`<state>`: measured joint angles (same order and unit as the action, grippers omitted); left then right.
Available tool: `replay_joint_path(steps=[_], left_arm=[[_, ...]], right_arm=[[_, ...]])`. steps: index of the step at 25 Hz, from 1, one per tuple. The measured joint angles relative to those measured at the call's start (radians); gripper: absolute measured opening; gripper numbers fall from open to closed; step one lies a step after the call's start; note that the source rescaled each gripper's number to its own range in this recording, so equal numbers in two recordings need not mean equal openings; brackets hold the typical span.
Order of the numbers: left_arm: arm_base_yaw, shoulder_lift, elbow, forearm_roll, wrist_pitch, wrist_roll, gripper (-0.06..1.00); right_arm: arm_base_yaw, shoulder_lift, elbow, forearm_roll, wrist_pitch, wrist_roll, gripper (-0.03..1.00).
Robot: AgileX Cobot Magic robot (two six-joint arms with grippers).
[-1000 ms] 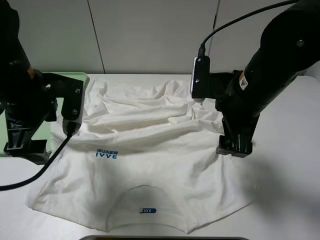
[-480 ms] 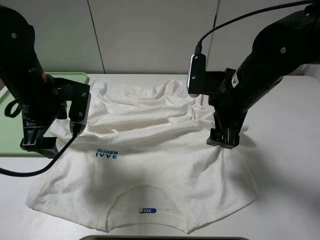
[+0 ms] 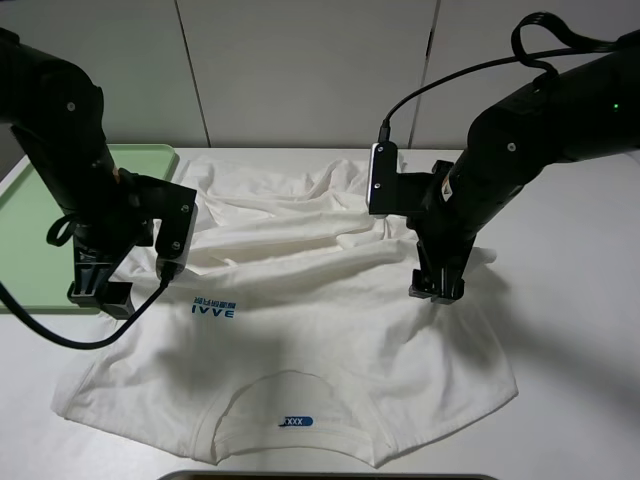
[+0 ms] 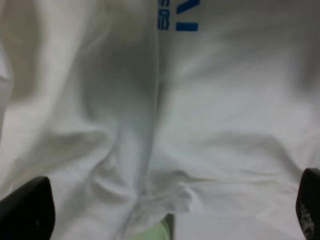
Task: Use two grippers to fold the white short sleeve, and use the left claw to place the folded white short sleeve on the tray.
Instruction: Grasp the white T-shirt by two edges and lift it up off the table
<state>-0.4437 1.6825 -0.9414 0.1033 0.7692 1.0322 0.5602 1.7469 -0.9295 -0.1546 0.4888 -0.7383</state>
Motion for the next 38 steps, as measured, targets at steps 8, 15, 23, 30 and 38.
replay_joint_path(steps=[8, 15, 23, 30, 38], left_arm=[[0.019, 0.1, 0.0, -0.001, -0.081, 0.057, 0.96], [0.031, 0.14, 0.0, -0.003, -0.111, 0.067, 0.96], [0.111, 0.146, 0.0, -0.072, -0.134, 0.079, 0.96], [0.129, 0.172, 0.0, -0.103, -0.162, 0.118, 0.94], [0.144, 0.191, 0.0, -0.131, -0.185, 0.164, 0.93]], right_arm=[[-0.116, 0.044, 0.0, -0.016, -0.085, -0.02, 1.0], [-0.197, 0.053, 0.0, -0.016, -0.116, -0.051, 1.0], [-0.223, 0.099, 0.0, -0.01, -0.117, -0.072, 1.0], [-0.223, 0.112, 0.0, 0.01, -0.117, -0.112, 1.0], [-0.223, 0.112, 0.0, 0.024, -0.122, -0.158, 1.0]])
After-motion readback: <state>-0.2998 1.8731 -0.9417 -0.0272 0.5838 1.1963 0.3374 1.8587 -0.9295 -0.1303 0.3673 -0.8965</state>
